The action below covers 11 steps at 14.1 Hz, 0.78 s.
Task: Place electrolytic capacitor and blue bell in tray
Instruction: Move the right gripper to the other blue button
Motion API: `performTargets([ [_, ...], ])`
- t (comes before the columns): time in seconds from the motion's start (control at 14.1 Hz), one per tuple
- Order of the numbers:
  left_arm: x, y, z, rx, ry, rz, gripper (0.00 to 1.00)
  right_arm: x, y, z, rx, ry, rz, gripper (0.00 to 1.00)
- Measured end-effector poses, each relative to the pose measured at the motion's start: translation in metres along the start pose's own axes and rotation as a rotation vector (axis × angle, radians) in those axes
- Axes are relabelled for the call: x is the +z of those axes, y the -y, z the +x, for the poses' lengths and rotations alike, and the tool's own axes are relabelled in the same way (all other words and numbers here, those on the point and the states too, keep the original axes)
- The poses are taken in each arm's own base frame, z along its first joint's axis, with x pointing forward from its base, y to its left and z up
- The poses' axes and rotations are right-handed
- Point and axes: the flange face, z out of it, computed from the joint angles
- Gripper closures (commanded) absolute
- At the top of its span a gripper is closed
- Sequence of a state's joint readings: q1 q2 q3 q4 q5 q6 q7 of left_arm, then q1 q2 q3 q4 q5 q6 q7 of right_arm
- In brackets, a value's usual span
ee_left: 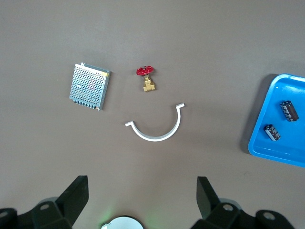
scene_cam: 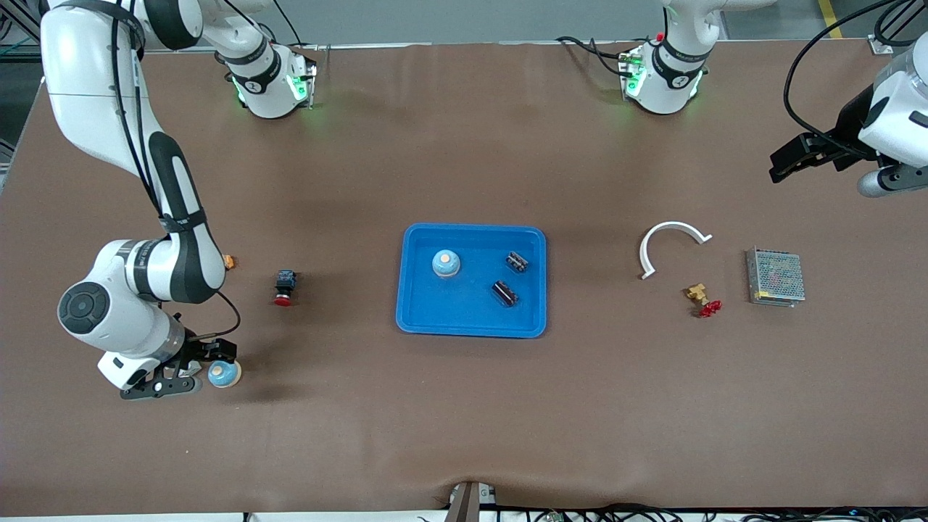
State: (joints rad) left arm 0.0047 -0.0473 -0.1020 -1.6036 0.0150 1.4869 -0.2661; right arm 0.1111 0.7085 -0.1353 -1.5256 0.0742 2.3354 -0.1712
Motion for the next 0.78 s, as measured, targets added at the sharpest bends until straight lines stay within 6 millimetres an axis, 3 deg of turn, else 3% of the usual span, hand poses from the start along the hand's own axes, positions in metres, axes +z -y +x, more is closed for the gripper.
performTargets([
  [0.28,0.0000,0.0000,0.0000,0.000,0.000,0.000,0.00,0.0053,0.0002,0.0059,-0.048,-0.023,-0.022,0.00],
  [0.78,0.0000,-0.0007,-0.0002,0.001,0.000,0.000,0.00,0.0024,-0.0002,0.0112,-0.348,-0.049,-0.042,0.00],
])
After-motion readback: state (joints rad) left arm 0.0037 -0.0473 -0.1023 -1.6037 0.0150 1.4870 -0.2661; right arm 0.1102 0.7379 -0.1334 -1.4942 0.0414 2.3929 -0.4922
